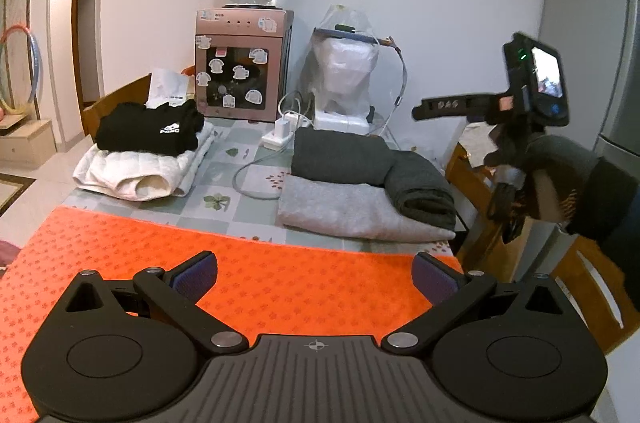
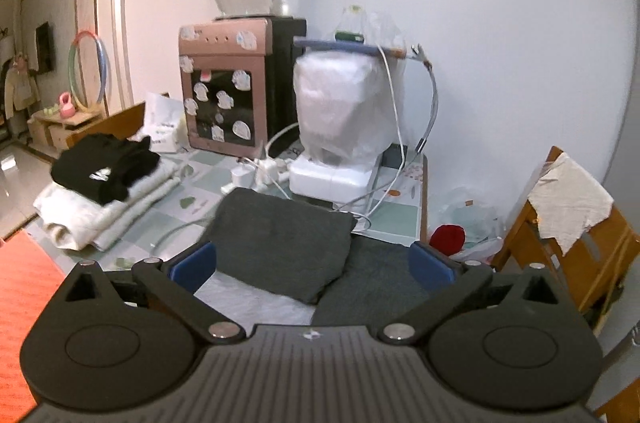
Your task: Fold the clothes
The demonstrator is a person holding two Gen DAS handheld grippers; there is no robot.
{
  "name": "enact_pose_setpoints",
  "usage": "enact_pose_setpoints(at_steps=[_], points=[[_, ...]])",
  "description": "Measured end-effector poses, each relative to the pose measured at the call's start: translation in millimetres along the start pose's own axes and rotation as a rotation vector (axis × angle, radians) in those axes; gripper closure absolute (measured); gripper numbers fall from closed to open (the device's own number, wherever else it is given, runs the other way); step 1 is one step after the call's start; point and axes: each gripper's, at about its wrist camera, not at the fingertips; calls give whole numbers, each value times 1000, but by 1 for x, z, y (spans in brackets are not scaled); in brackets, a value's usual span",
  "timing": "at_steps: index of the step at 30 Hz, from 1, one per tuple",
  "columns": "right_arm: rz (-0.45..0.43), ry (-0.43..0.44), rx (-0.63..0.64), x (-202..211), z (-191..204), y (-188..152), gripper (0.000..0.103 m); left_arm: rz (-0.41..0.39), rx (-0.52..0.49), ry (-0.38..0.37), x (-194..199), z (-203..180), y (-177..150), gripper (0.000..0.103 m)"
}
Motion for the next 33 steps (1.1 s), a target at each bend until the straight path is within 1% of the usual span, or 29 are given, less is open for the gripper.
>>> enact_pose_setpoints(at_steps=[5, 8, 11, 15, 20, 25, 28, 31, 33], points=[[-53, -38, -15, 62, 28, -4, 0, -18, 21, -29, 24, 24, -10, 0], [-84, -71, -6, 98, 53, -10, 0, -29, 30, -55, 35, 44, -13, 0], [-94, -107, -11, 130, 81, -16, 0, -23, 29, -87, 43, 65, -15, 0], [-114, -150, -67, 168, 120, -28, 0, 4, -7, -125, 52, 98, -12, 0], [-182, -236, -157, 212, 171, -50, 0, -11, -72, -156, 66, 137, -11, 0], [-121, -315, -213, 234, 215, -69, 0, -27, -110, -180, 76, 171, -15, 0], [-97, -362, -216, 241, 242, -86, 0, -11, -124, -193, 79, 185, -17, 0], [-65, -384, -207, 244, 268, -103, 0, 31, -162, -188, 80, 194, -20, 0], [-40, -376, -201, 246, 283, -114, 0, 33, -169, -190, 80, 196, -23, 0]])
Point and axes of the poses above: each gripper's, at about its wrist camera, not at the fingertips, and x roughly against the way its jaws point, z to its left, y to its top, and after that the axes turned 3 degrees about -y, right-handed
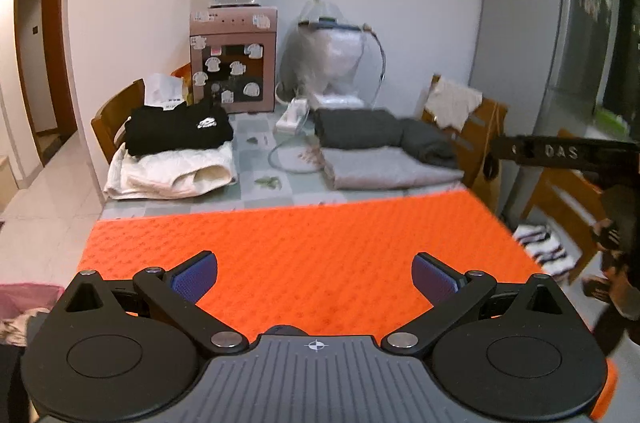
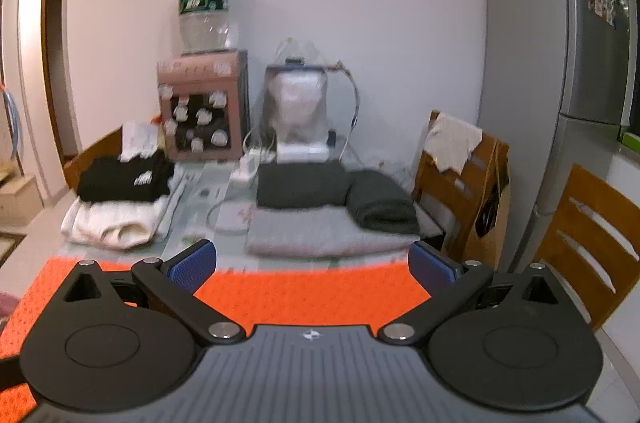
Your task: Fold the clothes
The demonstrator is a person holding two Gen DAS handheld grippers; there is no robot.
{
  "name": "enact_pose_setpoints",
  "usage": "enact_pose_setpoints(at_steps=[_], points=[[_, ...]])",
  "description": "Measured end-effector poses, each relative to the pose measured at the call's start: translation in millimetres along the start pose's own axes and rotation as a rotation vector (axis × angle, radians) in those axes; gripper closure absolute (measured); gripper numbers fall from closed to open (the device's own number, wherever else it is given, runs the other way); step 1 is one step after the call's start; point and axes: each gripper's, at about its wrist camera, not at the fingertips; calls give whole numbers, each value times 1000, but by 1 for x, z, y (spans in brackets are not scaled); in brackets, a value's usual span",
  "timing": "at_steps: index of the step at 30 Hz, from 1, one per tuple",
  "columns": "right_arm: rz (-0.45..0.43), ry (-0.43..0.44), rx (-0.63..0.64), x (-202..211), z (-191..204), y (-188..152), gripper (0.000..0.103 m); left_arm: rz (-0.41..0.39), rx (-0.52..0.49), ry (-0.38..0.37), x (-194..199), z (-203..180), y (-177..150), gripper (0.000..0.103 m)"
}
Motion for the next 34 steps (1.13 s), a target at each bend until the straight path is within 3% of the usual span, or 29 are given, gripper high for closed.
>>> enact_pose_setpoints(at_steps=[14, 34], points=[[128, 0, 7, 18, 48, -57, 0, 24, -51, -14, 3, 8, -20, 0], [237, 49, -28, -2, 58, -75, 0, 69, 36, 19, -9, 25, -21, 0]])
Point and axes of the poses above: each gripper's, at about its wrist camera, not at the fingertips, and x roughly against the way its jaws point, z to its left, y to its top, and after that the axes turned 3 degrees about -y, right-handed
